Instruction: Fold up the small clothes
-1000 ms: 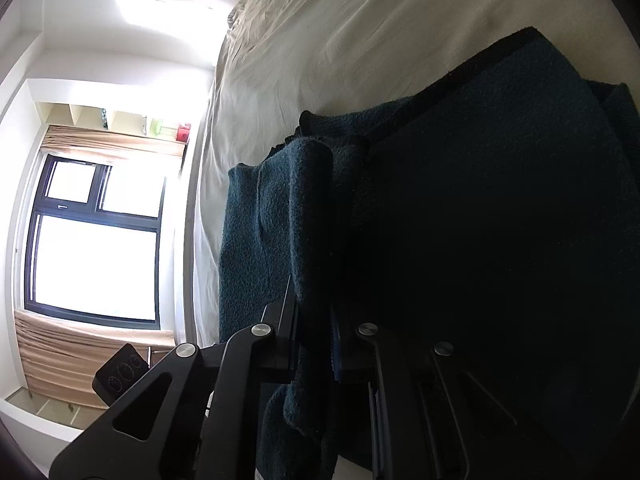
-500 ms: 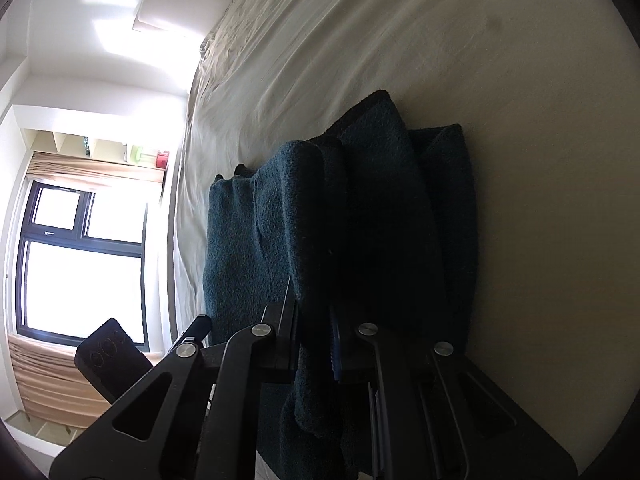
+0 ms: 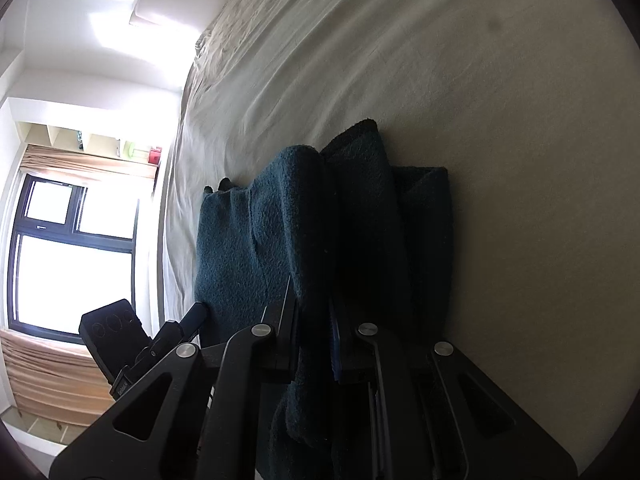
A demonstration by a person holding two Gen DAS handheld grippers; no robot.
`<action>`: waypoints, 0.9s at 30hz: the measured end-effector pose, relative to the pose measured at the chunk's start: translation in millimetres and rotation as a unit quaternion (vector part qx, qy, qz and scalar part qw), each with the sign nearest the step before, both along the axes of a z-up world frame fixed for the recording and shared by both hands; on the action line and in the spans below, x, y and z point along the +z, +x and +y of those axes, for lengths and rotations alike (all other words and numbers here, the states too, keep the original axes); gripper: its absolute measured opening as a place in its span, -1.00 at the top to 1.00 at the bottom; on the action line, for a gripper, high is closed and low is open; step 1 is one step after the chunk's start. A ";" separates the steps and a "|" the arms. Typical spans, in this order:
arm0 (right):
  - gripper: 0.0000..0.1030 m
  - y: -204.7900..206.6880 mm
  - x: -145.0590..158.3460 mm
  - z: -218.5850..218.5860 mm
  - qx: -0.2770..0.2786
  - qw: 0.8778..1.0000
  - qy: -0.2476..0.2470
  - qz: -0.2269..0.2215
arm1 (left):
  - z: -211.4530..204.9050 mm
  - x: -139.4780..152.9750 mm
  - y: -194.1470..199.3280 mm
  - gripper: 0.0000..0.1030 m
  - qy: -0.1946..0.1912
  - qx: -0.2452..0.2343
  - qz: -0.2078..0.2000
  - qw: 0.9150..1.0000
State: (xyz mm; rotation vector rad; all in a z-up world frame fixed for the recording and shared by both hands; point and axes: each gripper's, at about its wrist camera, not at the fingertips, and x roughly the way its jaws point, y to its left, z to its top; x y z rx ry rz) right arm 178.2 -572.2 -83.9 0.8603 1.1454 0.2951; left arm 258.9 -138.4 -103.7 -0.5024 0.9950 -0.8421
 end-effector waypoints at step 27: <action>0.80 -26.3 6.9 -3.9 -0.017 1.000 0.023 0.009 | 22.5 2.3 -68.5 -0.11 -0.053 -0.061 0.022 0.996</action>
